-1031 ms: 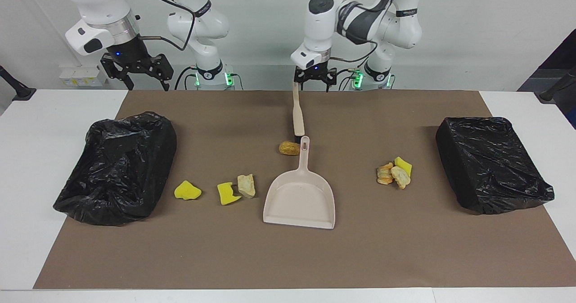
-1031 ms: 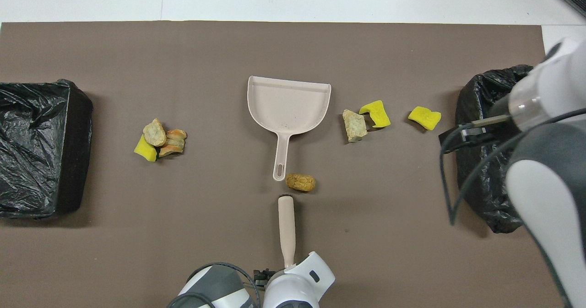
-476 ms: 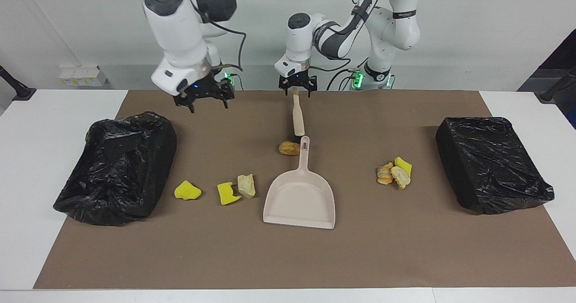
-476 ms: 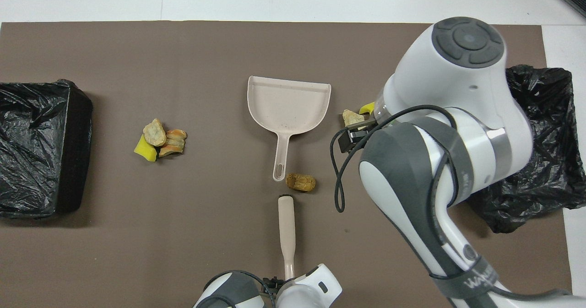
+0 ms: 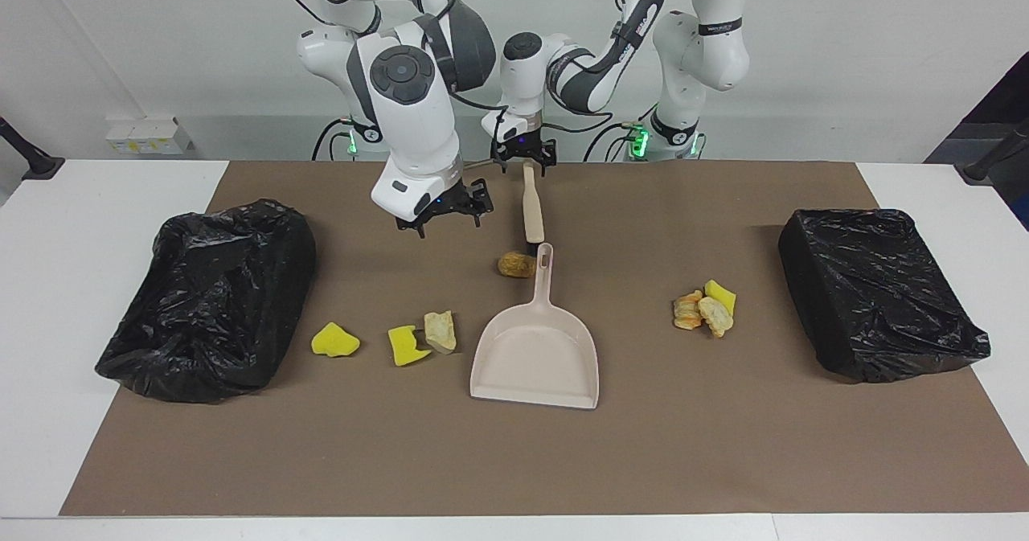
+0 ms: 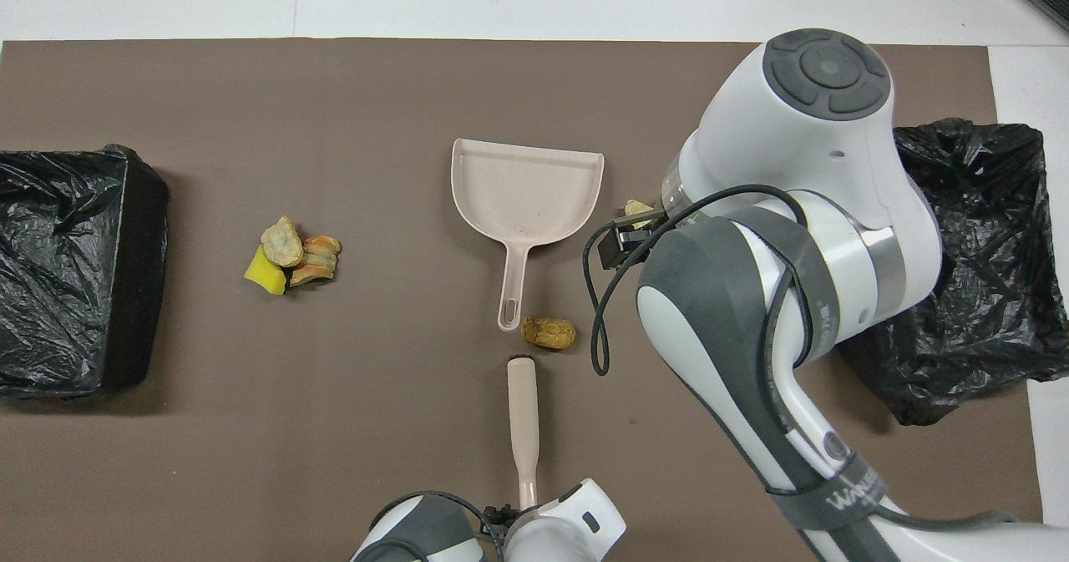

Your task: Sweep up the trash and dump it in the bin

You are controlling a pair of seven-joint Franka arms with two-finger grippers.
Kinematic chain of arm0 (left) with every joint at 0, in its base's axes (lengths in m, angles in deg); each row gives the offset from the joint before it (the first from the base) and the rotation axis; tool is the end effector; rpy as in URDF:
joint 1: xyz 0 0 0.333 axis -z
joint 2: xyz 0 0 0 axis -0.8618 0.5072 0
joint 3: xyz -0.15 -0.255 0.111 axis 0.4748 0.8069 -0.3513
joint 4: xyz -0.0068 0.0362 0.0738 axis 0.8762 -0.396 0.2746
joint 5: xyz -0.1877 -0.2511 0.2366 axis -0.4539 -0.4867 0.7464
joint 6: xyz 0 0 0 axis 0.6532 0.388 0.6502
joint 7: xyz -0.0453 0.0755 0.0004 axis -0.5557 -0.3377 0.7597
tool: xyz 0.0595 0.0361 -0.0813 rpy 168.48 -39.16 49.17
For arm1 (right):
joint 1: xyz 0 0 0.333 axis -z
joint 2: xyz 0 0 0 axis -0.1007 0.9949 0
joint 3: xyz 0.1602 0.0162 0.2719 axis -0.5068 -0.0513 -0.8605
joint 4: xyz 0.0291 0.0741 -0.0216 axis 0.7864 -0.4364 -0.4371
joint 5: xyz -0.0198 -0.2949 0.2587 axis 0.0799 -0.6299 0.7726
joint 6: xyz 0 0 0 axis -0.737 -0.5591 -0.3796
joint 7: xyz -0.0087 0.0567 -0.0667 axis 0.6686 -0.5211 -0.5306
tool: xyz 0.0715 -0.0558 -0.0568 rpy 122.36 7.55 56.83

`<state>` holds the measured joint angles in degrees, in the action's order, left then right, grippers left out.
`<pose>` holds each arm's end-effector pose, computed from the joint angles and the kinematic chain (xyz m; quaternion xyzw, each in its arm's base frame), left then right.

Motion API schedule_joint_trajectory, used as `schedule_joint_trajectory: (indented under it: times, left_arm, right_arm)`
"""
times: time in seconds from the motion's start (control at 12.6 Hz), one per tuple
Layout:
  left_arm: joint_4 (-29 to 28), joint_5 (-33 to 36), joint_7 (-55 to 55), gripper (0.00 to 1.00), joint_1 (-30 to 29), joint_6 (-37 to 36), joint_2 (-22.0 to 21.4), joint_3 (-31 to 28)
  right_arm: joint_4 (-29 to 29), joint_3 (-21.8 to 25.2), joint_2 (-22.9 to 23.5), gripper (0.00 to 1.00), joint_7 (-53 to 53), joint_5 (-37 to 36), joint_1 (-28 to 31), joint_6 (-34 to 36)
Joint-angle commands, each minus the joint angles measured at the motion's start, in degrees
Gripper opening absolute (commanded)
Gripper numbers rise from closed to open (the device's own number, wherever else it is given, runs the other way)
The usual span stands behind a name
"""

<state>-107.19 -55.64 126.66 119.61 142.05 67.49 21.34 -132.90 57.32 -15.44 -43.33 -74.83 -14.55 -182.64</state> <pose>0.2090 -0.4374 0.3282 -0.9942 0.1037 0.0257 0.0154 0.5819 0.2444 0.5130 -0.9933 -0.0891 0.0656 0.0335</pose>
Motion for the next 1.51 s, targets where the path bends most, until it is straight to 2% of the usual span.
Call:
schedule_joint_trajectory:
  times: [0.0, 0.24, 0.48, 0.63, 0.79, 1.03, 1.19, 1.43]
  left_arm:
    - [0.1, -0.2, 0.0, 0.0, 0.7, -3.4, -3.0, -1.0]
    - [0.1, -0.2, -0.3, 0.0, -0.3, -4.4, -3.8, -1.2]
    - [0.1, -0.2, -1.7, 0.0, -2.2, -8.3, -6.1, -1.3]
    - [0.1, -0.2, -5.8, 0.0, -4.6, -16.5, -9.6, -1.3]
    - [0.0, 0.1, -9.5, 0.0, -9.7, -22.6, -13.5, -1.3]
    - [0.1, 0.4, -21.7, 0.0, -21.1, -30.0, -20.7, -1.4]
    - [1.1, 2.2, -27.8, 0.0, -29.4, -30.9, -21.3, -1.3]
    - [4.0, 3.9, -37.0, 0.0, -41.9, -27.6, -17.4, -1.2]
  right_arm:
    - [0.6, 0.0, 0.3, 1.0, 2.4, 0.9, -0.8, -1.5]
    - [0.6, 0.0, 0.3, 1.0, 2.9, 1.0, -0.9, -1.6]
    - [0.1, 0.0, 0.4, 1.0, 3.0, 1.2, -0.9, -3.0]
    - [-0.8, -0.1, 0.2, 1.0, 3.0, 1.2, -0.9, -4.3]
    - [-0.9, -0.2, 1.2, 1.0, 3.0, 1.2, -1.3, -5.1]
    - [-0.9, -0.2, 3.1, 1.0, 6.3, 1.3, -4.1, -8.7]
    - [-0.8, -0.2, 4.9, 1.0, 10.5, 1.2, -6.3, -12.3]
    - [-0.3, -0.1, 10.1, 1.0, 17.2, -0.1, -10.3, -18.7]
